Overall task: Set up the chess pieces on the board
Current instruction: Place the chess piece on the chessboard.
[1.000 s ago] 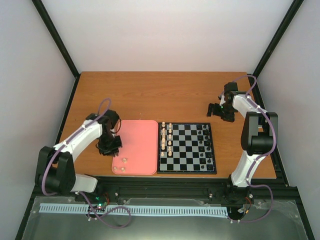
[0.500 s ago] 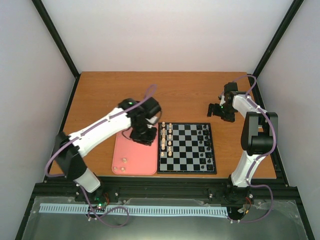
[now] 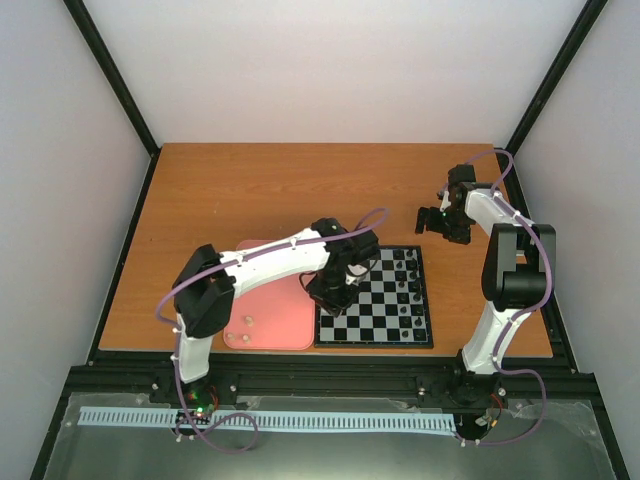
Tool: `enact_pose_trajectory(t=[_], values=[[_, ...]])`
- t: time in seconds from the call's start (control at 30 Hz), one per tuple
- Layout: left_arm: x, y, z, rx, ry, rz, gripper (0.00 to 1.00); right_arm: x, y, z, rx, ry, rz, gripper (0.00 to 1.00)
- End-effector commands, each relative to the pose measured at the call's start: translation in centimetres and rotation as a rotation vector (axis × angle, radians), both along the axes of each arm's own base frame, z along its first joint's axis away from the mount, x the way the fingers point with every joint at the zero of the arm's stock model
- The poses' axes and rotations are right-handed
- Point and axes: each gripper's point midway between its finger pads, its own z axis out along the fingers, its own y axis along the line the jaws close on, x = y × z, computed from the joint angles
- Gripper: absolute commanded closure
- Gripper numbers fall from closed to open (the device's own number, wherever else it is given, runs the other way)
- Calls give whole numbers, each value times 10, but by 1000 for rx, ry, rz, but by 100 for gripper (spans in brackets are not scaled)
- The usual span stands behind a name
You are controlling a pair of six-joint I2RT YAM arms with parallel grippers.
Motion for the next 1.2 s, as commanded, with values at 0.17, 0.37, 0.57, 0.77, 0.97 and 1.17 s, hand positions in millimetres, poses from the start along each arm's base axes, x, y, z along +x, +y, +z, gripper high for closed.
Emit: enact_pose_trajectory(t=[0.17, 0.37, 0.57, 0.77, 0.97, 1.17], values=[[-6, -22, -20, -32, 45, -88, 99, 4, 1, 9, -11, -28, 14, 0], [-8, -25, -32, -15, 76, -101, 99, 4, 2, 6, -6, -20, 16, 0], [-2, -23, -42, 18, 56, -108, 99, 5, 2, 6, -8, -21, 16, 0], [1, -22, -49, 46, 52, -119, 96, 4, 1, 5, -13, -17, 16, 0], [0, -19, -52, 56, 56, -131, 95, 3, 0, 3, -21, -11, 15, 0], [0, -15, -52, 69, 51, -141, 95, 2, -1, 2, -24, -8, 14, 0]])
